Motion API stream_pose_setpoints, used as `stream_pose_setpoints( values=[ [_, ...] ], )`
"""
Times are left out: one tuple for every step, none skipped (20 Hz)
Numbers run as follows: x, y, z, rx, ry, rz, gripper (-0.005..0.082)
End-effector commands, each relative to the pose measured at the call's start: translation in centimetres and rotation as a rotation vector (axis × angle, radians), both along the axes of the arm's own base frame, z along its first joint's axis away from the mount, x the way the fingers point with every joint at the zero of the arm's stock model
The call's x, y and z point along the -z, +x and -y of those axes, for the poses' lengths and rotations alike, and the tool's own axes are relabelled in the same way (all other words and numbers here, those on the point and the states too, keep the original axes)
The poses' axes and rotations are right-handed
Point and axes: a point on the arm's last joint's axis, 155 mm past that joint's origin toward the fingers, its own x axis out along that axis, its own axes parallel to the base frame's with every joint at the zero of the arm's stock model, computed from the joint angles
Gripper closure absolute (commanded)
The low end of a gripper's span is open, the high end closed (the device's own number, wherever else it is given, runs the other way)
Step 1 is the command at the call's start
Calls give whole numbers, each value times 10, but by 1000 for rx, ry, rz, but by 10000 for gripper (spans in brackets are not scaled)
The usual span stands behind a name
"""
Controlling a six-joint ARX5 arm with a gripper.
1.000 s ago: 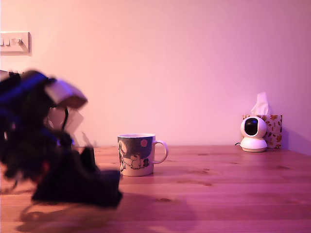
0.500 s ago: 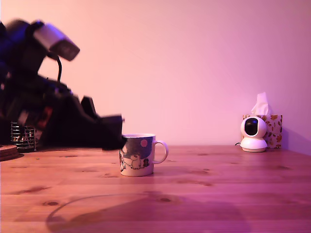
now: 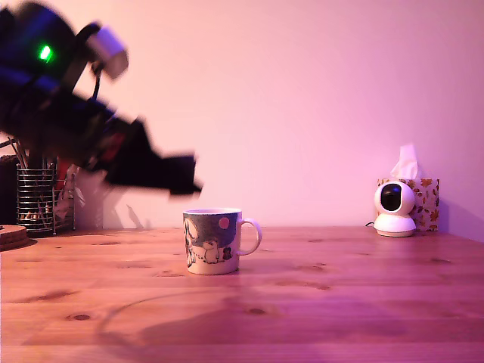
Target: Pick up the coffee capsules on the table and drop them inside the coffee cup
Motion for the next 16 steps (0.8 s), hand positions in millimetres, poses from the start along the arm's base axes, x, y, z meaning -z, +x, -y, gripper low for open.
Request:
stream_pose_setpoints(
  values=[
    [-11,11,1,-43,-26,-16,573],
    [-17,17,2,-69,-39,-25,573],
    [-23,24,2,-91,-45,-20,574],
    [-27,29,2,-105,-52,-20,573],
    [-32,35,1,-126,-59,-22,573],
    [-36,38,1,-136,-66,-18,574],
    [-39,41,0,-141,-69,-10,573],
    [-41,45,0,-152,-72,-13,573],
    [-40,49,-2,-169,-74,-23,573],
    [-39,52,-1,-175,-75,-32,573],
    [-37,57,0,-178,-72,-40,573],
    [-36,61,1,-186,-76,-58,573],
    [-36,65,3,-187,-77,-60,573],
    [-37,70,5,-188,-79,-58,573],
    [-38,74,7,-191,-83,-62,573],
    [-39,78,9,-193,-88,-68,573]
  ],
)
